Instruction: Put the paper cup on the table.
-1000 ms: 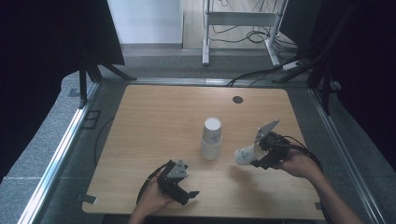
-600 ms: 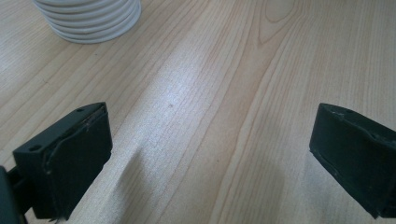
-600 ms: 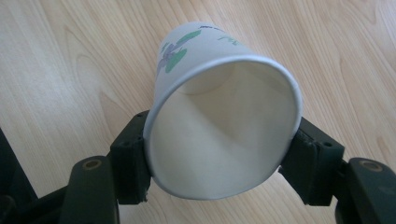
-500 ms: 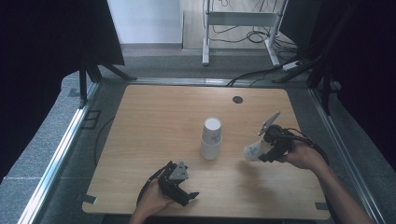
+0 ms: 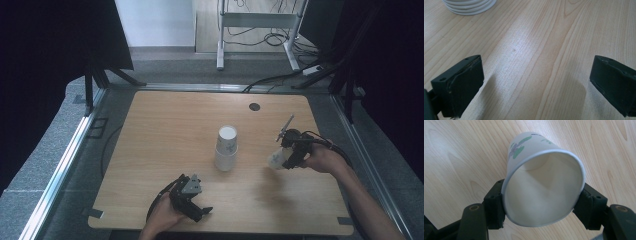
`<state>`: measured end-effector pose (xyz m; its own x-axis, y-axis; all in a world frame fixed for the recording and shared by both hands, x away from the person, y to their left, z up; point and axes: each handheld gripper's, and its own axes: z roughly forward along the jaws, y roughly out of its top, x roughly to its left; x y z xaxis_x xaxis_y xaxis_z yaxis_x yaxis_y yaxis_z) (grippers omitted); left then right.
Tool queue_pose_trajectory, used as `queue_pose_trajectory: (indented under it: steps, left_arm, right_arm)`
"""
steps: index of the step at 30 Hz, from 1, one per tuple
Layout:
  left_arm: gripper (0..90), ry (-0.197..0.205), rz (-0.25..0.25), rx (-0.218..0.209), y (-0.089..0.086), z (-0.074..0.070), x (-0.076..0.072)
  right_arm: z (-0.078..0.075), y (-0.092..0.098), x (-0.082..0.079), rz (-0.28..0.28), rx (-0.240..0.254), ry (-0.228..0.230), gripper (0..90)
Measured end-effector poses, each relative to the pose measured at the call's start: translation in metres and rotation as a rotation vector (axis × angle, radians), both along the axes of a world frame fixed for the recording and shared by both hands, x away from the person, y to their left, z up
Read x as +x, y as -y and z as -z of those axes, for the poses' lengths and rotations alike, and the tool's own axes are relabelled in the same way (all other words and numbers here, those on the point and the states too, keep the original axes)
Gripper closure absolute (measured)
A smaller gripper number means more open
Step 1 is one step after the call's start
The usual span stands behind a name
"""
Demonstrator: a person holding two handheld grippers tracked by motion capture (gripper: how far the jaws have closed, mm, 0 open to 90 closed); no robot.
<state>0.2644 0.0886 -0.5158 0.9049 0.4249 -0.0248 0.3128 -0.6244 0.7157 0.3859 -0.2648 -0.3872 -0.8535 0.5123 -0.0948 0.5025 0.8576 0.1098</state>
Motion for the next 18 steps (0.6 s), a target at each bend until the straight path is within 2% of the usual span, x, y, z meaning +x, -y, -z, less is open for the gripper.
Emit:
queue_pose_trajectory:
  steps: [4,11,18]
  left_arm:
    - [0.0,-0.004,0.002,-0.001,0.001,0.001,0.000]
    - [0.0,-0.003,0.004,0.003,0.001,0.001,-0.001]
    - [0.0,-0.006,0.007,0.008,0.003,0.001,-0.001]
  right_arm:
    - [0.000,-0.002,0.005,0.002,-0.055,-0.006,33.8]
    - [0.002,-0.009,0.011,-0.018,-0.181,-0.014,34.0]
    - [0.009,-0.020,0.018,-0.043,-0.278,-0.048,34.0]
